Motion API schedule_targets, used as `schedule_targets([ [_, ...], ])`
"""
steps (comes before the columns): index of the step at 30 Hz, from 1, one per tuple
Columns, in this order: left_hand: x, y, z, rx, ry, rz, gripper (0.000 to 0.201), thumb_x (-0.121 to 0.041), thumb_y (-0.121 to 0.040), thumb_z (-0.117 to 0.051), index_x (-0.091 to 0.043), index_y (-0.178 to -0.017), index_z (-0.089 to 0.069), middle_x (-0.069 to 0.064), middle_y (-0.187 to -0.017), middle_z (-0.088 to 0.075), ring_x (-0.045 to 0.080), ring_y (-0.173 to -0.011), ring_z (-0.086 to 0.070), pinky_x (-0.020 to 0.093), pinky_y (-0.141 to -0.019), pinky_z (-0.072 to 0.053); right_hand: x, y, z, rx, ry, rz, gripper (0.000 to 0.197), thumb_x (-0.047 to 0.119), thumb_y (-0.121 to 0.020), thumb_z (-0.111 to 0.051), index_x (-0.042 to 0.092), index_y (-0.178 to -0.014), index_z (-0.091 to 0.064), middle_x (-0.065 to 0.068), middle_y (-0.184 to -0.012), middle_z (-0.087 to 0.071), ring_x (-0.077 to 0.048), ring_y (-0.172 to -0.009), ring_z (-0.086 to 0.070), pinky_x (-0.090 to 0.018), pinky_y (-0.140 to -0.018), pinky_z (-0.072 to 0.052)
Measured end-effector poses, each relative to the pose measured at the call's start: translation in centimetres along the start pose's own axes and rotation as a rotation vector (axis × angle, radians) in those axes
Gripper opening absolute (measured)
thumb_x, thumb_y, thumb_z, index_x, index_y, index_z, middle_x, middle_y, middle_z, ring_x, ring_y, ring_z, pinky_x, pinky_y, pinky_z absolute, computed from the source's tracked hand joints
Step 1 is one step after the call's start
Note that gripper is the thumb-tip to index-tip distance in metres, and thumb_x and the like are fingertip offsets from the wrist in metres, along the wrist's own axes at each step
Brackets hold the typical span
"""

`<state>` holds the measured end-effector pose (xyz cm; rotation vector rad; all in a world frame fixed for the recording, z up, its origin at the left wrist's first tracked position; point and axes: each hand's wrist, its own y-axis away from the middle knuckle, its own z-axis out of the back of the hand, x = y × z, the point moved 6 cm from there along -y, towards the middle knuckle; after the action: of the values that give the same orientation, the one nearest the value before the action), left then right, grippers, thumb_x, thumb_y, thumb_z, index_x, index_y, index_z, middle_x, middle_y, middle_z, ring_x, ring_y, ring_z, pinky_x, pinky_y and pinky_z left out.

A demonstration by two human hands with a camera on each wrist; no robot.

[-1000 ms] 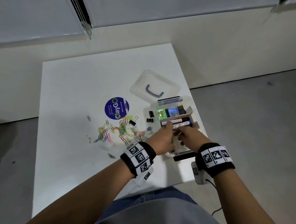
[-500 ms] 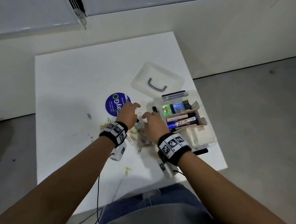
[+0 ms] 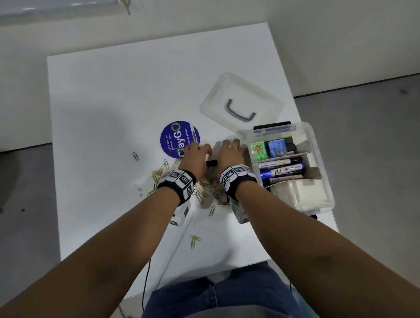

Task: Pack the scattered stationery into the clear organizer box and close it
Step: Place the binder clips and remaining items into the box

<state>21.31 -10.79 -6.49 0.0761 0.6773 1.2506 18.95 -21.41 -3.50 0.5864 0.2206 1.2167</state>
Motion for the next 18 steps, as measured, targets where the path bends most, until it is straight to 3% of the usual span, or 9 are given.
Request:
schedule_targets([
  [3, 0.5, 0.1, -0.1, 0.009, 0.015, 0.022, 0.03, 0.002, -0.076, -0.065, -0.012, -0.101, -0.058, 0.015, -0.116, -0.045, 0.034, -0.109, -0.043, 0.035, -0.086, -0.042, -0.2, -0.8, -0.7, 0.011, -0.036, -0.028, 0.062, 0.013, -0.079, -0.068, -0.001, -0.131, -0.037, -0.022, -0.139, -0.029, -0.04, -0.116, -0.049, -0.041, -0.097, -0.046],
  [7, 1.1, 0.1, -0.2, 0.043, 0.052, 0.054, 0.028, 0.008, -0.077, -0.059, -0.007, -0.1, -0.057, 0.018, -0.113, -0.046, 0.034, -0.106, -0.046, 0.031, -0.079, -0.039, -0.1, -1.0, -1.1, -0.001, -0.132, -0.031, 0.055, 0.0, -0.08, -0.062, -0.001, -0.129, -0.037, -0.02, -0.137, -0.033, -0.037, -0.115, -0.053, -0.04, -0.094, -0.049],
  [12, 1.4, 0.4, 0.5, 0.023, 0.083, 0.005, 0.024, 0.002, -0.084, -0.059, -0.006, -0.106, -0.054, 0.018, -0.109, -0.053, 0.034, -0.101, -0.05, 0.038, -0.084, -0.044, -0.6, -1.0, -1.2, 0.041, -0.168, -0.082, 0.057, 0.015, -0.083, -0.069, -0.002, -0.13, -0.041, -0.022, -0.143, -0.023, -0.032, -0.104, -0.062, -0.032, -0.089, -0.05],
  [16, 1.5, 1.5, 1.6, -0.073, 0.041, -0.036, 0.014, -0.01, -0.088, -0.055, -0.011, -0.101, -0.053, 0.006, -0.102, -0.06, 0.03, -0.099, -0.049, 0.037, -0.082, -0.036, -1.2, -0.6, -1.4, 0.039, -0.235, -0.112, 0.046, 0.013, -0.082, -0.069, -0.002, -0.121, -0.049, -0.02, -0.14, -0.026, -0.032, -0.1, -0.063, -0.031, -0.081, -0.049],
  [18, 1.2, 2.1, 1.6, -0.092, -0.009, -0.041, 0.012, -0.016, -0.093, -0.045, -0.012, -0.097, -0.056, 0.005, -0.098, -0.06, 0.029, -0.098, -0.048, 0.036, -0.079, -0.031, -1.2, -0.1, -1.3, 0.024, -0.262, -0.087, 0.039, 0.013, -0.082, -0.067, -0.001, -0.115, -0.052, -0.019, -0.136, -0.031, -0.033, -0.098, -0.062, -0.032, -0.079, -0.049],
])
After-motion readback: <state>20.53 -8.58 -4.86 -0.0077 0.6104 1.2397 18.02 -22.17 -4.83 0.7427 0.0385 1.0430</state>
